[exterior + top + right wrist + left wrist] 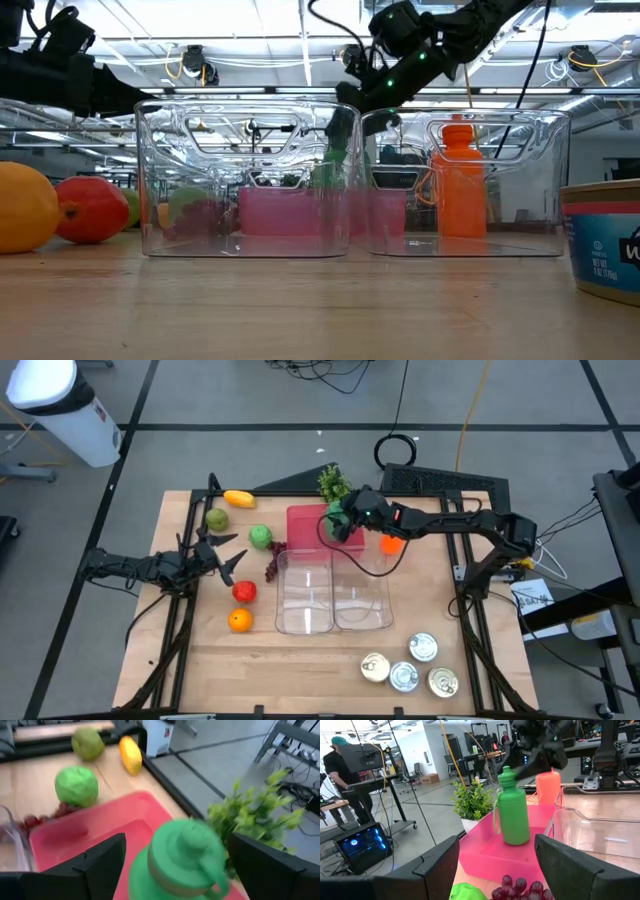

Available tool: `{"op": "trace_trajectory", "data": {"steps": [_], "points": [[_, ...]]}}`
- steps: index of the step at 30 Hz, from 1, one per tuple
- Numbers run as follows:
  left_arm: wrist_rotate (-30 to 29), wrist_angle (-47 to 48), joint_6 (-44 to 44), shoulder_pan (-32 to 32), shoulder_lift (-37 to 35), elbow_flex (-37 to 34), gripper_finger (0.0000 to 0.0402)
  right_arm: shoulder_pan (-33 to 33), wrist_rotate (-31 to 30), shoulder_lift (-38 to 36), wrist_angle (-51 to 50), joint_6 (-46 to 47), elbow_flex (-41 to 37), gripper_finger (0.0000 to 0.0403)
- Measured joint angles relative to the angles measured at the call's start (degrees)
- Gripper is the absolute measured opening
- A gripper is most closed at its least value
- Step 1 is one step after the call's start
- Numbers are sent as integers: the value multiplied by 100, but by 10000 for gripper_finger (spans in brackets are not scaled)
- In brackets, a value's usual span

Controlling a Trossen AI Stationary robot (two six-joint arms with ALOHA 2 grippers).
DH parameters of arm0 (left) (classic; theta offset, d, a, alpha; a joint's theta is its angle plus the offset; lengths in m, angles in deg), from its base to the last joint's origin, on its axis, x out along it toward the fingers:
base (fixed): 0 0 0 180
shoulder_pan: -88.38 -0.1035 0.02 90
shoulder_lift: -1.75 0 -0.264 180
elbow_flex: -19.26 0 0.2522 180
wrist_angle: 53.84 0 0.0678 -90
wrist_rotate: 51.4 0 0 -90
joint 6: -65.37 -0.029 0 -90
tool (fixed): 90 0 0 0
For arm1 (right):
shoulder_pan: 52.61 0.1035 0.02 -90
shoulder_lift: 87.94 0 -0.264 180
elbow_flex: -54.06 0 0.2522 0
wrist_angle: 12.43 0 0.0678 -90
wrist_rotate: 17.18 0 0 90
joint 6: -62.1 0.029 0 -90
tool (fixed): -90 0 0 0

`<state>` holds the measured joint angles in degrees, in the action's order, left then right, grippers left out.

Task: Pick & Place Food Item
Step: Put the green water bottle into the pink bin, then put the orange water bottle into the pink bin

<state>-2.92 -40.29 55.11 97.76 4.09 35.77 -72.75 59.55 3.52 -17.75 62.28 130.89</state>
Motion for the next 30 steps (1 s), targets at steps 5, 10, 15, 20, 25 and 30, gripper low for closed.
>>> {"op": "trace_trajectory", "data": {"steps": [5,10,15,20,25,30], "points": [[0,0,0,2,-1,0,273,2,-12,-462,-538,19,0,343],[-1,0,0,1,0,0,273,2,-51,-1106,-1781,231,0,338],[0,0,0,0,-1,0,273,63,-207,-1729,-3067,577,0,335],[0,0,0,0,0,0,273,362,-1332,-2308,-3955,708,0,336],[0,0,0,0,1,0,273,596,-1849,-2851,-4672,853,0,335],[0,2,0,0,-1,0,273,656,-1825,-3305,-4933,1008,-303,338]]}}
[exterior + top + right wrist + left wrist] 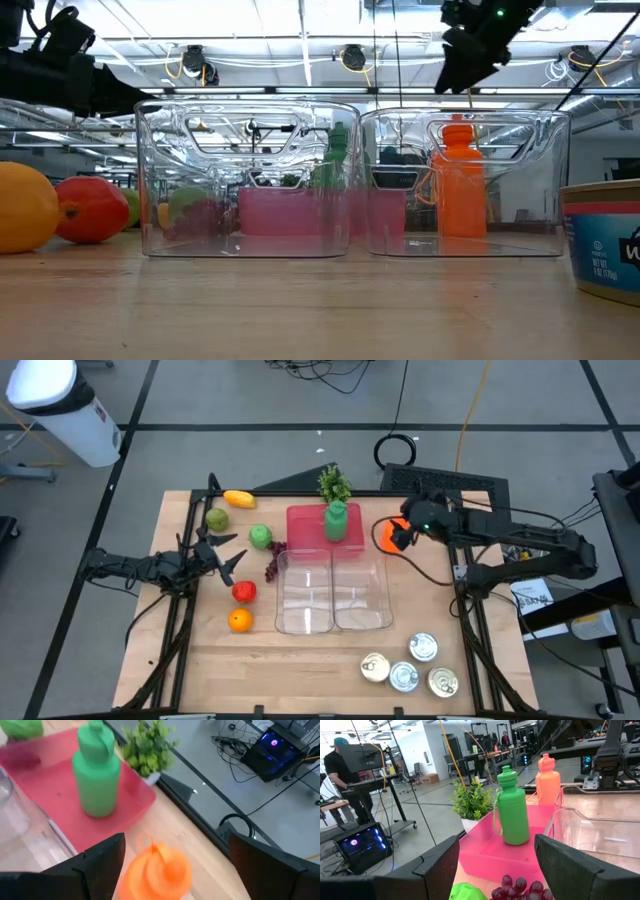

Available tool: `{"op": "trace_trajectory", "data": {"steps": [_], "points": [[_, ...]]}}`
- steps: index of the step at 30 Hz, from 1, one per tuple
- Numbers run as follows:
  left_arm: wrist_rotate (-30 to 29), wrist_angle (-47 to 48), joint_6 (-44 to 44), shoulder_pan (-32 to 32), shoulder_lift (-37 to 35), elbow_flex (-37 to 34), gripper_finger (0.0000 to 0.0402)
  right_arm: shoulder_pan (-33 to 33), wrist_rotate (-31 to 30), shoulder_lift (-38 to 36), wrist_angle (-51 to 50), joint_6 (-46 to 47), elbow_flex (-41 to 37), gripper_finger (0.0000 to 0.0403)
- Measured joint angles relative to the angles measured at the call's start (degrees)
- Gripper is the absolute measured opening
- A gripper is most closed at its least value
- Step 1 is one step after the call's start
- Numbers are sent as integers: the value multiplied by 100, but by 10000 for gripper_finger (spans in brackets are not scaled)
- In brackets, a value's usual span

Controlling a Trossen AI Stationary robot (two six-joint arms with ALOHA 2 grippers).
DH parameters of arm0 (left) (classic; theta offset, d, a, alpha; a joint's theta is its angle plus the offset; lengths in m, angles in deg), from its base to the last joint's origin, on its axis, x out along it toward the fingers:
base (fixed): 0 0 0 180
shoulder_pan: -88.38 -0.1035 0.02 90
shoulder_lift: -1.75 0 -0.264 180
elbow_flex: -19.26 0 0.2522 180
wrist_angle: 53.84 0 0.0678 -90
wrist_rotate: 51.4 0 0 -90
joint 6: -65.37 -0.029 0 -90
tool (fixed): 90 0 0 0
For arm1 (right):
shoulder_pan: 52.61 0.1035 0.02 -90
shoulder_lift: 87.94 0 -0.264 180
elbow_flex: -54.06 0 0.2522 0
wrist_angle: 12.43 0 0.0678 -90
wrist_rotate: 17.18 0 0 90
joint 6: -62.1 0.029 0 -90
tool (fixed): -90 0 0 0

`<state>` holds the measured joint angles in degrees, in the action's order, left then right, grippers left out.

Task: Pick & Place Food Item
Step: Put the orange water bottle into the pink bin

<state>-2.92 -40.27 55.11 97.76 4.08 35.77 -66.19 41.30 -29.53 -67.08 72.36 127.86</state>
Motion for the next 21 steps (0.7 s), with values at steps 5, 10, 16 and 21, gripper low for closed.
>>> {"op": "trace_trajectory", "data": {"steps": [5,10,16,21], "points": [[0,-2,0,0,1,0,273,-16,4,-508,76,114,-677,334],[0,-2,0,0,2,0,273,-28,20,-1058,516,113,-1324,334],[0,-2,0,1,1,0,273,-30,315,-1494,1199,37,-2049,334],[0,-2,0,1,1,0,273,-33,325,-1482,2070,-384,-2642,334]]}}
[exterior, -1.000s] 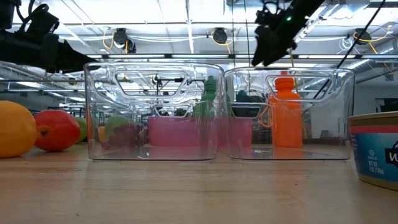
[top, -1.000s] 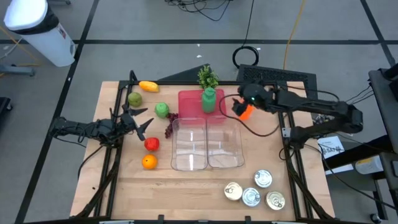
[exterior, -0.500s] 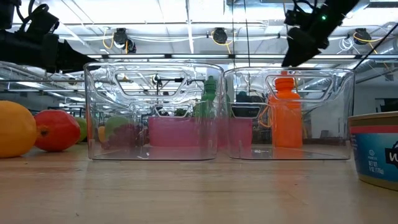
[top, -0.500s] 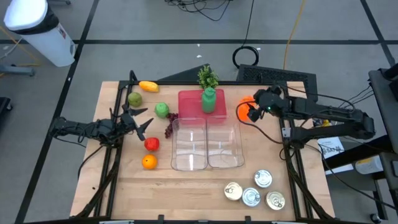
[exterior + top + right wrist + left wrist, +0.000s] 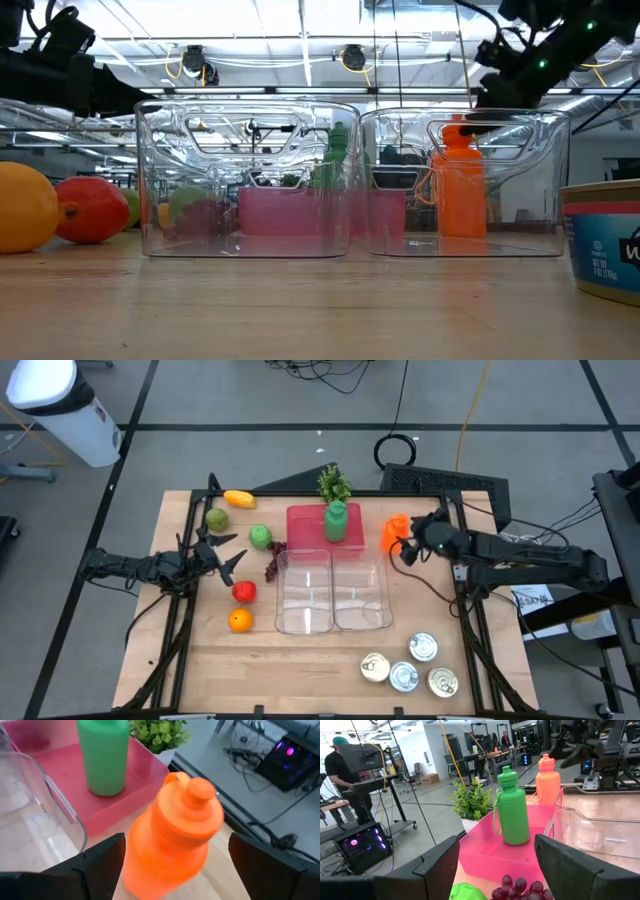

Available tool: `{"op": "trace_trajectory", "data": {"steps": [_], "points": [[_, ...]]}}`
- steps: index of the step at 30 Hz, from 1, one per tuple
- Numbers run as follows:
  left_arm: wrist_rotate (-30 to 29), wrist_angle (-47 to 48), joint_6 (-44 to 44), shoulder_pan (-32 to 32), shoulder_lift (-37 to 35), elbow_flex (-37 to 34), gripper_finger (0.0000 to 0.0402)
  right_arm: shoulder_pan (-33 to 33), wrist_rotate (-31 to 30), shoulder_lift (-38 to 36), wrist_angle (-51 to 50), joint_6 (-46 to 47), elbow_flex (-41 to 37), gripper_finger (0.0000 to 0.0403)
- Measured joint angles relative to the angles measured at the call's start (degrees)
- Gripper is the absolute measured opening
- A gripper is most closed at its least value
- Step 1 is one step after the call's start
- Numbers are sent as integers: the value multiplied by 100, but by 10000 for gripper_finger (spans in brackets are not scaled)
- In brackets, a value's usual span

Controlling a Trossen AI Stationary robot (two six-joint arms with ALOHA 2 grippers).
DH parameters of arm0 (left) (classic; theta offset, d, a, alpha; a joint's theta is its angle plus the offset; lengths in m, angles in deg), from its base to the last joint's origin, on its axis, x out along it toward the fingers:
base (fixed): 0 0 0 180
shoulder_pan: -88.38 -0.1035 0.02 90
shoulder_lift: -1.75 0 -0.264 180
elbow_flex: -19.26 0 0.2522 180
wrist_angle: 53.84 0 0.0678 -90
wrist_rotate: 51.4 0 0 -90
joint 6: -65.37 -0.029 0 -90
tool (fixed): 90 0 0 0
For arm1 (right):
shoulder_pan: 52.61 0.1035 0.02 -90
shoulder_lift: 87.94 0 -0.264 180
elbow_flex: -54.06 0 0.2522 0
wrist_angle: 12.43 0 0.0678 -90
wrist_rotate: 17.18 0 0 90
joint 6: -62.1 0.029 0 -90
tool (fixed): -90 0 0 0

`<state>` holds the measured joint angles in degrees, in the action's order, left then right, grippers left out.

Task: Pick & Place Food Item
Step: Put the orange water bottle into the pink bin

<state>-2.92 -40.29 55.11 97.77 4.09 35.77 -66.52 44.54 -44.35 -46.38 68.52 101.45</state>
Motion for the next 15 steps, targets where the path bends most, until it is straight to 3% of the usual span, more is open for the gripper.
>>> {"op": "trace_trajectory", "data": {"steps": [15], "points": [[0,0,0,-1,-1,0,273,-19,-47,9,2112,-265,-829,334]]}}
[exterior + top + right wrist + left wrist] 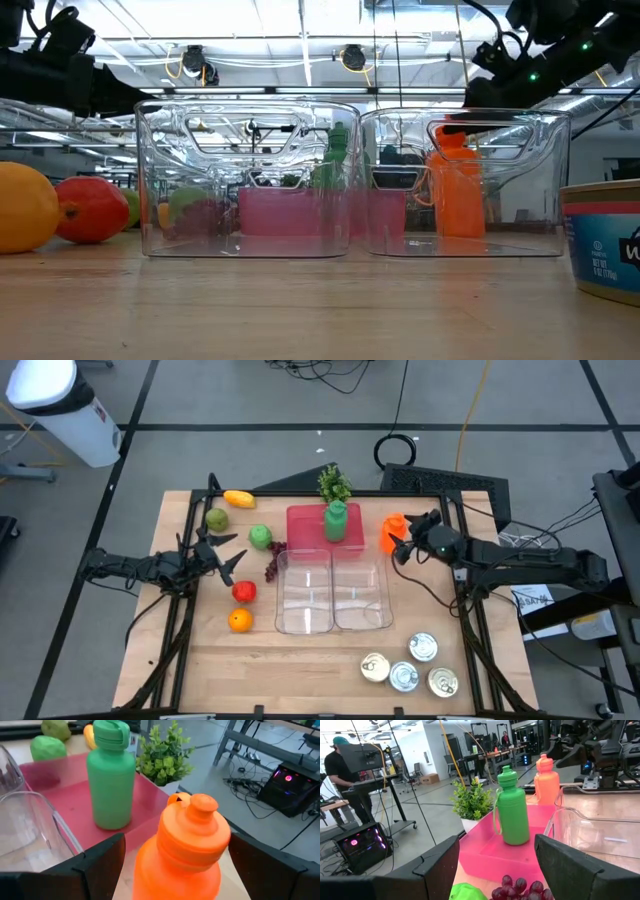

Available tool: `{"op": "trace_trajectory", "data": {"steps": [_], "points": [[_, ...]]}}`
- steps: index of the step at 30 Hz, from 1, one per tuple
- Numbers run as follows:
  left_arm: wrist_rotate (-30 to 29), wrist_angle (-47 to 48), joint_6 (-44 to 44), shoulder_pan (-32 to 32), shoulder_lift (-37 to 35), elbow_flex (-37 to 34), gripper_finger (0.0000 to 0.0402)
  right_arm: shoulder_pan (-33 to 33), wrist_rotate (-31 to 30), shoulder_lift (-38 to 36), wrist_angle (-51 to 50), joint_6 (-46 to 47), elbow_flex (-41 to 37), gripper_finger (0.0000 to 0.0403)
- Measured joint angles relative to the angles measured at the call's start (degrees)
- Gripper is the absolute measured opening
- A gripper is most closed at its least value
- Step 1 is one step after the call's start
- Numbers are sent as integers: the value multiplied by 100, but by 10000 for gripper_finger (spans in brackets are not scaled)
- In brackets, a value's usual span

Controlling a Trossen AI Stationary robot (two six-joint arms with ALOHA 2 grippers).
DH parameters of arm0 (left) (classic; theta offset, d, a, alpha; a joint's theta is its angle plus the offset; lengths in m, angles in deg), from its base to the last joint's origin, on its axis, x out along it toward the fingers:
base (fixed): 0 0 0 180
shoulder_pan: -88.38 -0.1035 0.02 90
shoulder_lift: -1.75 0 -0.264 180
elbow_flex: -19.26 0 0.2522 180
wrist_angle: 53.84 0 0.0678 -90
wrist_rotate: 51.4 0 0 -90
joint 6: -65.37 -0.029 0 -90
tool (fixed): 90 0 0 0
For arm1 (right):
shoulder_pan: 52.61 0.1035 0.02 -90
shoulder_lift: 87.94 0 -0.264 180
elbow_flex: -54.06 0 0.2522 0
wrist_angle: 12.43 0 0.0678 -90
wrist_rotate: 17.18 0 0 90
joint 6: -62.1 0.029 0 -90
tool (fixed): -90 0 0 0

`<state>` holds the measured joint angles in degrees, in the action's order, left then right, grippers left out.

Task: Pick & Place Food Item
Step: Put the orange water bottle into the pink bin

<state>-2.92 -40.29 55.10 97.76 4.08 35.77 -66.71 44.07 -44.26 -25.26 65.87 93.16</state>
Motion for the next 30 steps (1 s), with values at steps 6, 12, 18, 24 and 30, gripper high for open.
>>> {"op": "trace_trajectory", "data": {"steps": [6,12,18,24,30], "points": [[0,0,0,2,1,0,273,-259,-10,-2,659,2,-337,334],[0,0,0,1,0,0,273,-509,13,-2,927,4,-515,334],[0,0,0,0,2,0,273,-542,27,-1,980,4,-515,328],[0,2,0,0,0,0,273,-540,31,-2,1080,3,-515,285],[0,0,0,1,1,0,273,-540,33,0,1089,24,-515,215]]}}
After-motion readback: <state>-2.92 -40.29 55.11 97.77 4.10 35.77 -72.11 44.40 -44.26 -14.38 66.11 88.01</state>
